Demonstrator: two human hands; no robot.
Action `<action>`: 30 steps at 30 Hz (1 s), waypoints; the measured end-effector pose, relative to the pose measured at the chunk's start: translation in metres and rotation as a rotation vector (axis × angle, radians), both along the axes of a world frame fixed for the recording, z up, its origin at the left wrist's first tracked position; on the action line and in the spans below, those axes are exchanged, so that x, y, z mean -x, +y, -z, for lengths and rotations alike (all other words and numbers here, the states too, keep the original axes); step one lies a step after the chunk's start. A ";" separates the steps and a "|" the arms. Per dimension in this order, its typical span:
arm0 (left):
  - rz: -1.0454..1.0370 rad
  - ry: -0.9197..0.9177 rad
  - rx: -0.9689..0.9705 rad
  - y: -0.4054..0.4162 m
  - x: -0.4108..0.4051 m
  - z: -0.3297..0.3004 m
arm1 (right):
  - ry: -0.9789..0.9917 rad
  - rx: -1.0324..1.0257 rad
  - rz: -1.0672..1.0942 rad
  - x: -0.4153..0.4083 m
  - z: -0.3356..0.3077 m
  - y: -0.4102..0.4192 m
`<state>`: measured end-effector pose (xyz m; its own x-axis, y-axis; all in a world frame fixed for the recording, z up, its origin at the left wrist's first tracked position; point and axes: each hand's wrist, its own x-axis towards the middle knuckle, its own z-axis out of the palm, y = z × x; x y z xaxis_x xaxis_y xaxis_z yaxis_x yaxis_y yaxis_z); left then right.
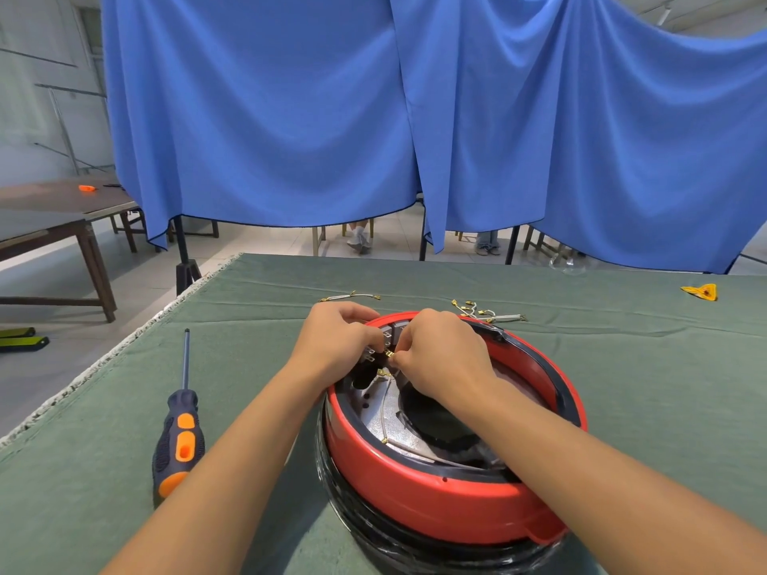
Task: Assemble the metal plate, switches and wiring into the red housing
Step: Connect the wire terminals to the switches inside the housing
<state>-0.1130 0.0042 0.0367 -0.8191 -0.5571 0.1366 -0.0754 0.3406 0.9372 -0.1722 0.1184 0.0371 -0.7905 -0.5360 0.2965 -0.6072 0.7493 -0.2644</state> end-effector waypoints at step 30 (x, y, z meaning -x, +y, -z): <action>-0.020 -0.007 0.033 0.002 -0.002 -0.001 | 0.022 0.011 0.007 0.003 0.004 -0.004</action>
